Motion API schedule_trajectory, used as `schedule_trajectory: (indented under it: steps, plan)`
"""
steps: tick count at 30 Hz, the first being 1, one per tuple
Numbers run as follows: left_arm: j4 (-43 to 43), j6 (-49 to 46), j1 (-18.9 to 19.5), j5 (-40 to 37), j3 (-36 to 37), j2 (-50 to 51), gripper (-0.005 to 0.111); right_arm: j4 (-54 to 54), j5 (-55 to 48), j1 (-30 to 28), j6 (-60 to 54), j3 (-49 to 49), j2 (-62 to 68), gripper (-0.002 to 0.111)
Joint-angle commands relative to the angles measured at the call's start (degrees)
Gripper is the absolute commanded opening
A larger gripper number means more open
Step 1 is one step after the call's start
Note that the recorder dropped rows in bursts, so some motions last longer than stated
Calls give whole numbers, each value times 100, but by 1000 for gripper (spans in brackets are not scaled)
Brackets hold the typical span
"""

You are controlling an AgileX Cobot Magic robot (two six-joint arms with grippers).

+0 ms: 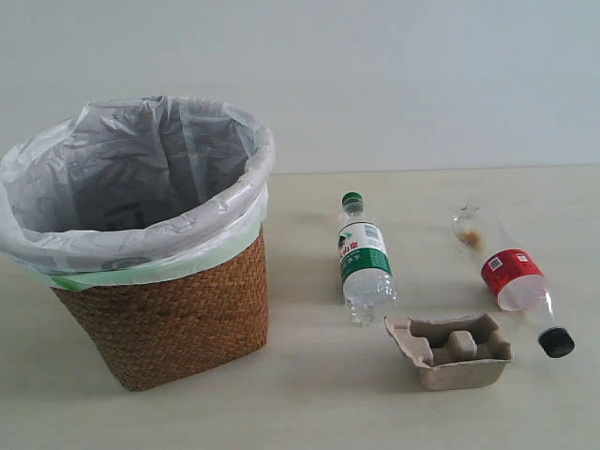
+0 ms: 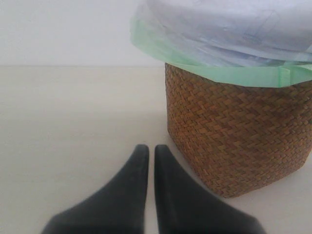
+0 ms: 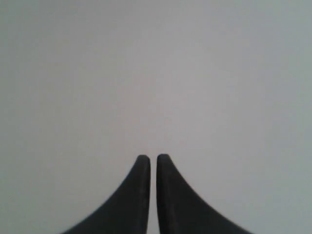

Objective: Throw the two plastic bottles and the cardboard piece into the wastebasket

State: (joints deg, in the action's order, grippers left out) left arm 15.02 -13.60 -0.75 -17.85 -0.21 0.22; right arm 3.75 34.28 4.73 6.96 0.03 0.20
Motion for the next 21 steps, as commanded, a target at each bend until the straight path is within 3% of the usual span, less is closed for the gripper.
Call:
schedule_trajectory:
  steps: [1, 4, 9, 15, 18, 21]
  plan:
    - [15, -14, -49, 28, 21, -22, 4, 6, 930, -18, 787, -3, -20, 2]
    - [15, -14, -49, 28, 21, -22, 4, 6, 507, -18, 1018, -234, -20, 2]
    - [15, -14, -49, 28, 21, -22, 4, 6, -1908, -18, 1116, -1378, -20, 3]
    - [15, -14, -49, 28, 21, -22, 4, 668, -2988, -18, 1105, -2447, 518, 4]
    - [15, -14, -49, 28, 21, -22, 4, 671, -3558, -18, 1076, -2873, 940, 23]
    - [15, -14, -49, 28, 21, -22, 4, 671, -3753, -18, 1049, -3159, 1406, 65]
